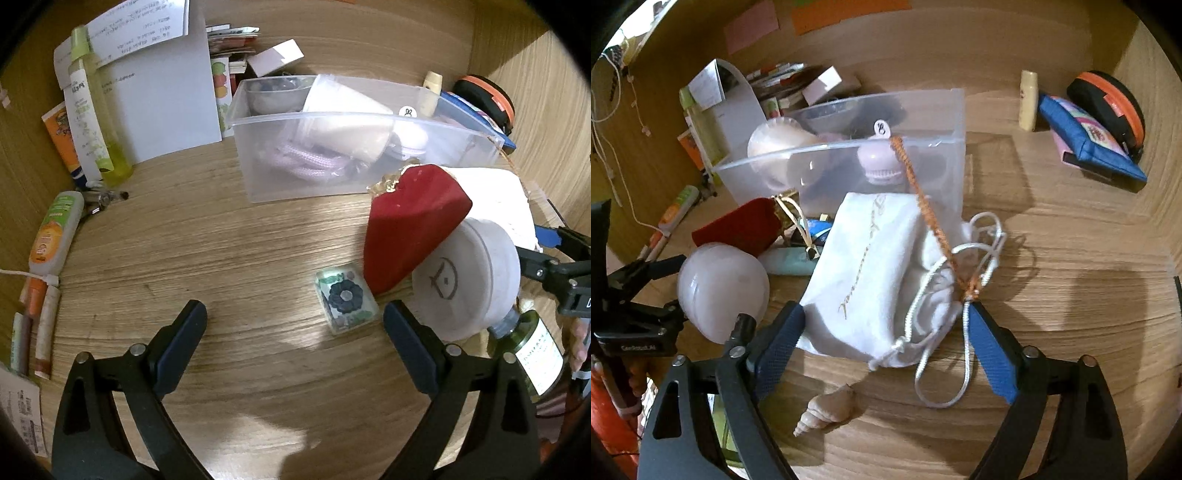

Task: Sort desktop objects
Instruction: 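Open both tools and withdraw them from the box, then grasp the green packet with the left tool while the right tool grasps the white pouch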

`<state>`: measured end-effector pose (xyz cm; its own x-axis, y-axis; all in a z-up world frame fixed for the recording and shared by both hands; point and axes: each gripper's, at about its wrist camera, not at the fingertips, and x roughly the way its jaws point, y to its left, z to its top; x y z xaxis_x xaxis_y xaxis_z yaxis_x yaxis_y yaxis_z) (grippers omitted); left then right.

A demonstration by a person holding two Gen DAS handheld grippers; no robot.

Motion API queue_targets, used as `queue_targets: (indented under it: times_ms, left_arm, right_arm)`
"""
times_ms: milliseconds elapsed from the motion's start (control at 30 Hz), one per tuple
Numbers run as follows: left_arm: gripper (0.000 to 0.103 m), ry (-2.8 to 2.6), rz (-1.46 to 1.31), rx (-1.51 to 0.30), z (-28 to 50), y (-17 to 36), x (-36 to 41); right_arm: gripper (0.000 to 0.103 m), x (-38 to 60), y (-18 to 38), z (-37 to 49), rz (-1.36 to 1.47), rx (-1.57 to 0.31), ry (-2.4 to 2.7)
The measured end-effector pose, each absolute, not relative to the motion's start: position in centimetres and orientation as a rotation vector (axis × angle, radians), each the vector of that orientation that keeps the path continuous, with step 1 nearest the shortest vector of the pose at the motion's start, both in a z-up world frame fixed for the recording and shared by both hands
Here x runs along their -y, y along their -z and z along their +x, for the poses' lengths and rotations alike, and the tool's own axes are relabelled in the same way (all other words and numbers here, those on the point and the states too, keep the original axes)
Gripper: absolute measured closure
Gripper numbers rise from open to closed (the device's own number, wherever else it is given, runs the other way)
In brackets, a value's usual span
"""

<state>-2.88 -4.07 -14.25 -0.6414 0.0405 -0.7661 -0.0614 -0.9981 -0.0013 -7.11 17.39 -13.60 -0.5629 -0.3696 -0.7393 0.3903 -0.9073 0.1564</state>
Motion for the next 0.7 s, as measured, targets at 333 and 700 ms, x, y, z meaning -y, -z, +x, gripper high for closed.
queue_targets:
  times_ms: [333,700]
  left_arm:
    - [0.029,-2.791,-1.299,-0.041,-3.1,14.1,3.9]
    - [0.054,-2.77,-1.299,-0.083,-3.7,13.8,3.5]
  right_arm:
    - [0.01,-15.7,13.9,-8.5,1.204,-0.171,2.455]
    - [0.027,-16.0,14.0,-9.2,1.188,-0.239,2.399]
